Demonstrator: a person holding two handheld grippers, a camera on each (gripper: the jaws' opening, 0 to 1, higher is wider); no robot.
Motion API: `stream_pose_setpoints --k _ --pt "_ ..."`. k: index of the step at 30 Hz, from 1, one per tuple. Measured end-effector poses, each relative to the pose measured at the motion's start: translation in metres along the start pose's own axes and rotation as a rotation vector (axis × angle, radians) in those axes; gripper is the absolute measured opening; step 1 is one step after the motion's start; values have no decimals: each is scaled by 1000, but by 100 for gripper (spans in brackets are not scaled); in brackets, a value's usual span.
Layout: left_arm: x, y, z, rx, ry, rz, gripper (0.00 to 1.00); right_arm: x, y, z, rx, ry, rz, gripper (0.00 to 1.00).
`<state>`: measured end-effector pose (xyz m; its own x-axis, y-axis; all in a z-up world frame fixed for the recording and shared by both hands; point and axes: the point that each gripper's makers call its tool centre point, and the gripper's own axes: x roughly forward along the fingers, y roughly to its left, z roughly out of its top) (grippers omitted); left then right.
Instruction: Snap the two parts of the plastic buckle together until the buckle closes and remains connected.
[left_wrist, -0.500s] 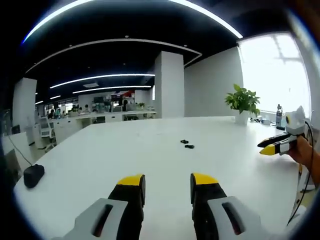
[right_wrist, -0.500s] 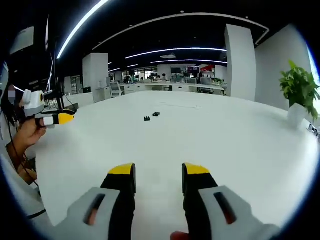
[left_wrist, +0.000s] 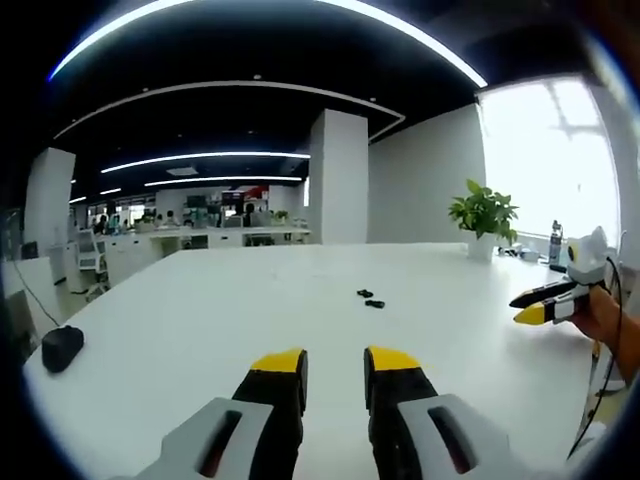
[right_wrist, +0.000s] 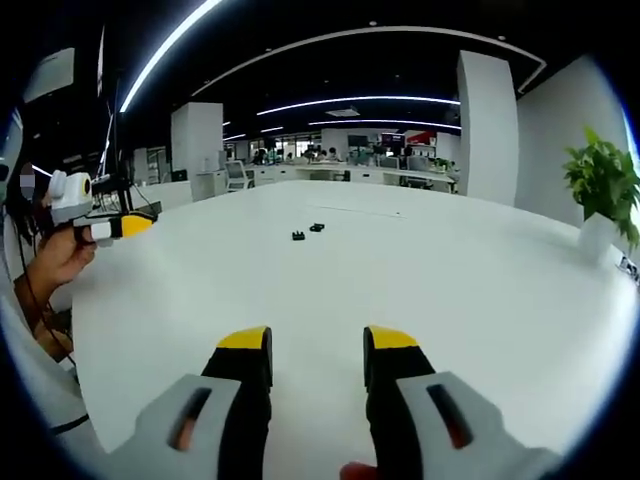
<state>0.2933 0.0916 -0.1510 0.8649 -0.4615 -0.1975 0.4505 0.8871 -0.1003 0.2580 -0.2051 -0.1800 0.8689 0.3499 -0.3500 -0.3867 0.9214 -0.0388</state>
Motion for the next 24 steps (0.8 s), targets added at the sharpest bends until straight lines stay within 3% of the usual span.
stream_pose_setpoints --k 13,24 --pt "2 3 0 -69 12 -2 35 -4 -2 1 38 -1 10 38" --pt "0 6 -2 -37 25 10 32 -6 -3 0 43 12 8 38"
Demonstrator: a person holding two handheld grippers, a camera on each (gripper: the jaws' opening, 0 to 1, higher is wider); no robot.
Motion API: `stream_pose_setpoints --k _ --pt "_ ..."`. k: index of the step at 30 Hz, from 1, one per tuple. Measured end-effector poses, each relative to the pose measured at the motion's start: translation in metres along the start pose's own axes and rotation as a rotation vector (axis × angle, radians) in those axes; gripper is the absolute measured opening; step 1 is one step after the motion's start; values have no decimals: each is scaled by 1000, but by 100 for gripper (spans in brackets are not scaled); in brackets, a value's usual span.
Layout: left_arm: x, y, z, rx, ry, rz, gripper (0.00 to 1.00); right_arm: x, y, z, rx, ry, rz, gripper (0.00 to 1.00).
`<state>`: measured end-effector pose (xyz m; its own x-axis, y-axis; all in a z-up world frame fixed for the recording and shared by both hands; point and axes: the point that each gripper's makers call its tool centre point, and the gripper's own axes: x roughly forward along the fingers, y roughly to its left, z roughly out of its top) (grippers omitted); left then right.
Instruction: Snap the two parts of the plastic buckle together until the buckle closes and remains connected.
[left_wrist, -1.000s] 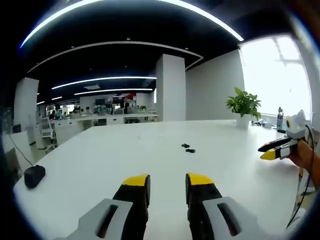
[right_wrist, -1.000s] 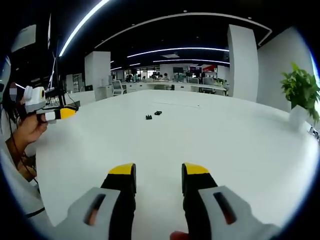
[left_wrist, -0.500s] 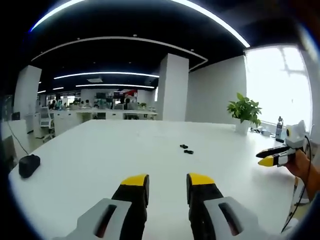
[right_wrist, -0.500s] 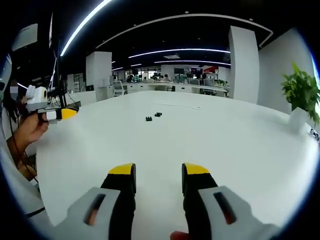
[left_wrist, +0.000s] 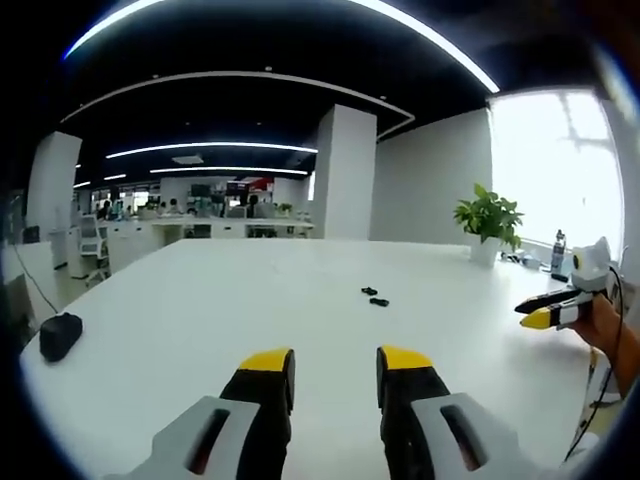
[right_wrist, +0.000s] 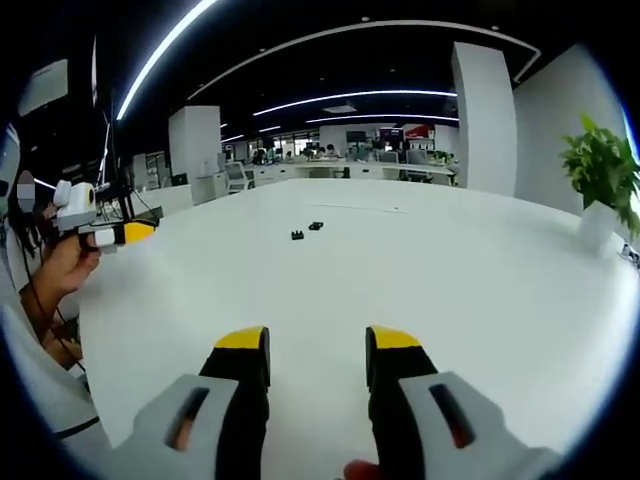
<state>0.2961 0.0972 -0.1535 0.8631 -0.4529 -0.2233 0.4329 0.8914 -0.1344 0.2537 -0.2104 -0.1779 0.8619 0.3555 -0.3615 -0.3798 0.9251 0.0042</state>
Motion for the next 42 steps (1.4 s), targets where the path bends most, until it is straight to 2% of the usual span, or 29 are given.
stream_pose_setpoints --k 8,10,13,30,42 --pt "-1 1 3 -19 -11 0 33 -1 0 1 -9 1 -4 39" --pt "-1 5 5 -97 -19 21 34 -1 -1 1 -16 3 -4 38" --pt "0 4 4 -107 -5 -9 37 -2 -1 2 -25 4 -7 38" --pt "6 -4 11 -52 -18 -26 35 -2 -9 6 -22 -1 -16 38" --pt "6 -4 13 -53 -17 -28 35 0 -10 7 -22 3 -13 38"
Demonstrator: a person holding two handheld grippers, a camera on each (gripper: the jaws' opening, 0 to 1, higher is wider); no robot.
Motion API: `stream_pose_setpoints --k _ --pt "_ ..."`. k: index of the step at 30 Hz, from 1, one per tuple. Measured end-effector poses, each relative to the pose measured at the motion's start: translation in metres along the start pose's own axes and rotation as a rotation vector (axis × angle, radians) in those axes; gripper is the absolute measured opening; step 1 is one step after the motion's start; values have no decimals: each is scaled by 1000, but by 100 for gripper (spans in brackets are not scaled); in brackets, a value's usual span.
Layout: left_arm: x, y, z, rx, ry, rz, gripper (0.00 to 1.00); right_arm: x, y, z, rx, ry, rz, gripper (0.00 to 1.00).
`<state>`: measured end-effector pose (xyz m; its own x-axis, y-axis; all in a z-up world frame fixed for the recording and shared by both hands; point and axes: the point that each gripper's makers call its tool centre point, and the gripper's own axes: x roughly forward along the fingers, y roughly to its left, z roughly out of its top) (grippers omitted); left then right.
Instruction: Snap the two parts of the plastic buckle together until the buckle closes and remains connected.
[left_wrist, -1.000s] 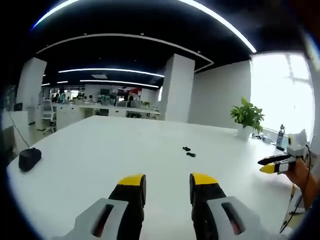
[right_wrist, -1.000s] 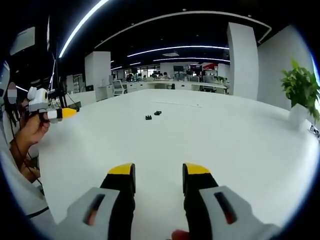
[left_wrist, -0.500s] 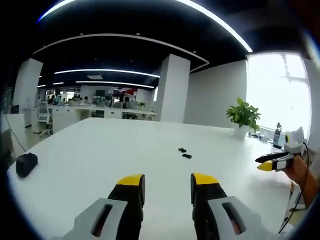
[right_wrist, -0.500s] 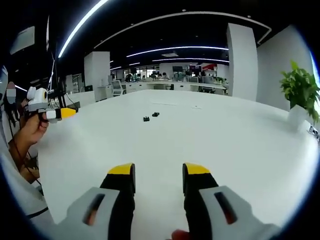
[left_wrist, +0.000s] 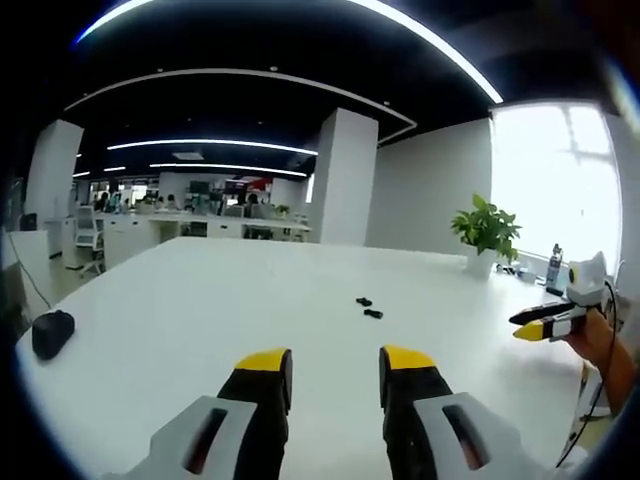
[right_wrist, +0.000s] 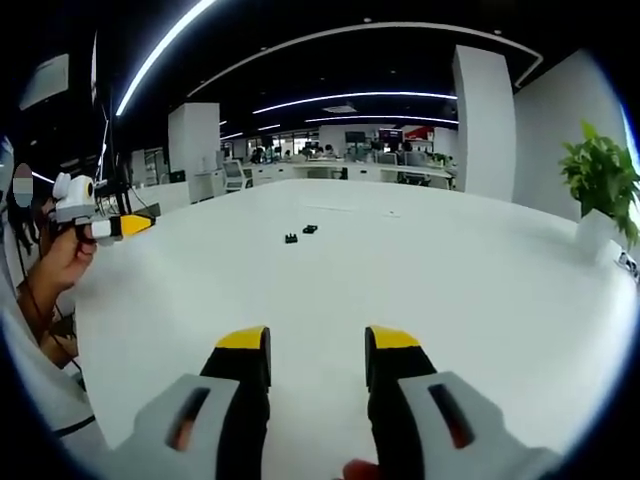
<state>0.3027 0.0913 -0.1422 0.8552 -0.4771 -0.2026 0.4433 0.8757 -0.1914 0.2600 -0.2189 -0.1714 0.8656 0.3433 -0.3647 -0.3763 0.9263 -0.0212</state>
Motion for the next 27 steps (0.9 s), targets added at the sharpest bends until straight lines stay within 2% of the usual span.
stream_pose_setpoints --k 22,27 --pt "1 1 2 17 5 0 34 6 0 3 -15 18 6 37" --pt "4 -2 2 86 0 -10 33 11 -3 6 -22 18 6 36"
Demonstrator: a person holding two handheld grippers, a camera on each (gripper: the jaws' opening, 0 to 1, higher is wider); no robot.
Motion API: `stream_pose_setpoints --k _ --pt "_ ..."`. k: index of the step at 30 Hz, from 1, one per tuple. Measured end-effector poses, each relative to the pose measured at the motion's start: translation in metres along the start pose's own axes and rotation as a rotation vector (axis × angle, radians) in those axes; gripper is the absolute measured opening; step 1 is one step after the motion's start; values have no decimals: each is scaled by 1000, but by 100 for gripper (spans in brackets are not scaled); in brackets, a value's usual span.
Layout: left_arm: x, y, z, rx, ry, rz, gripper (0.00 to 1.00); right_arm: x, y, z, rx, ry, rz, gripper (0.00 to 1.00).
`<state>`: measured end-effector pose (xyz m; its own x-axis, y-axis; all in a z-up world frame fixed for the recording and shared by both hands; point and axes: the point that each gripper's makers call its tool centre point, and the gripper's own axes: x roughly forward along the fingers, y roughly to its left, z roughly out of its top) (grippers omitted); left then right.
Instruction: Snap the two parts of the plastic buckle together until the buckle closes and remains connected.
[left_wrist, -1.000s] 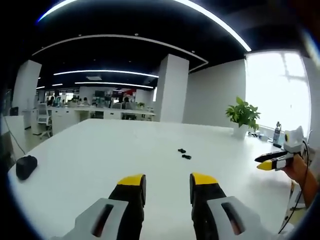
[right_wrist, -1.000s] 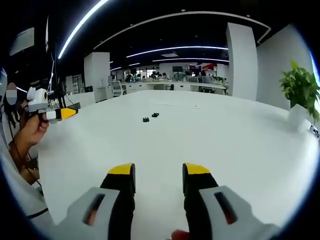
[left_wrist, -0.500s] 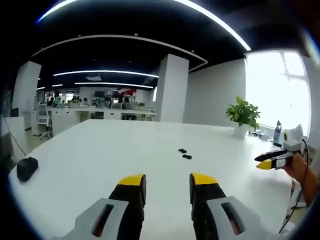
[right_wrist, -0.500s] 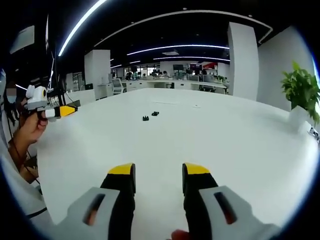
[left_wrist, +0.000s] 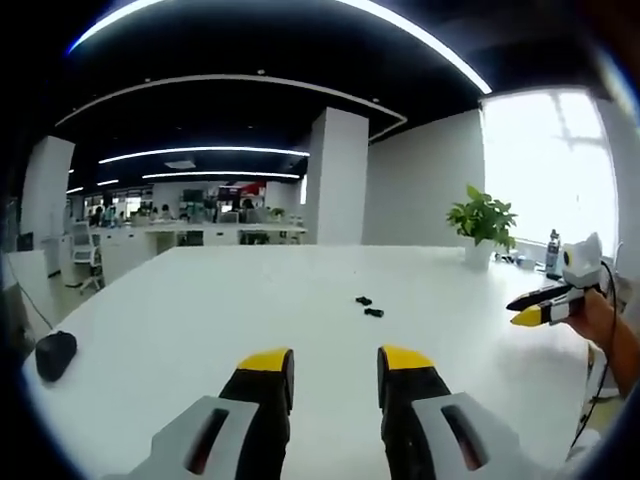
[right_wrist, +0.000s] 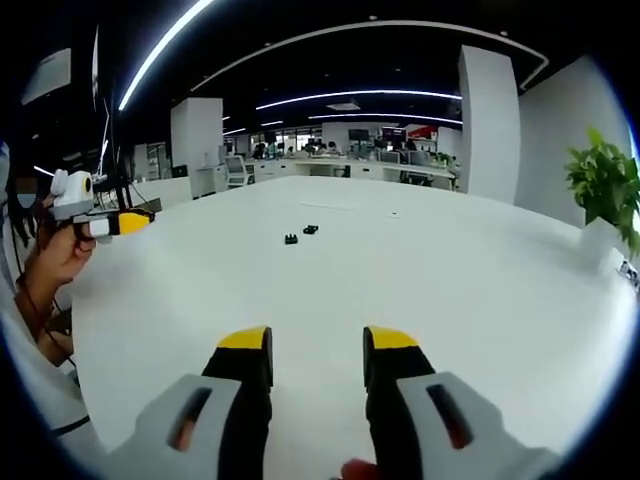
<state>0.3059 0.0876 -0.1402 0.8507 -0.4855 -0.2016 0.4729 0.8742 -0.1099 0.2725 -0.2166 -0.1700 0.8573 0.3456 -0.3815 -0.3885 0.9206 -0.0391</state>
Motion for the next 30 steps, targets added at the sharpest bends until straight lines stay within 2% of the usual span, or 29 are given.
stream_pose_setpoints --k 14,30 --pt "9 7 7 -5 -11 -10 33 12 -1 8 -6 6 12 37" --pt "18 6 18 2 -19 -26 33 25 2 15 -17 16 33 37"
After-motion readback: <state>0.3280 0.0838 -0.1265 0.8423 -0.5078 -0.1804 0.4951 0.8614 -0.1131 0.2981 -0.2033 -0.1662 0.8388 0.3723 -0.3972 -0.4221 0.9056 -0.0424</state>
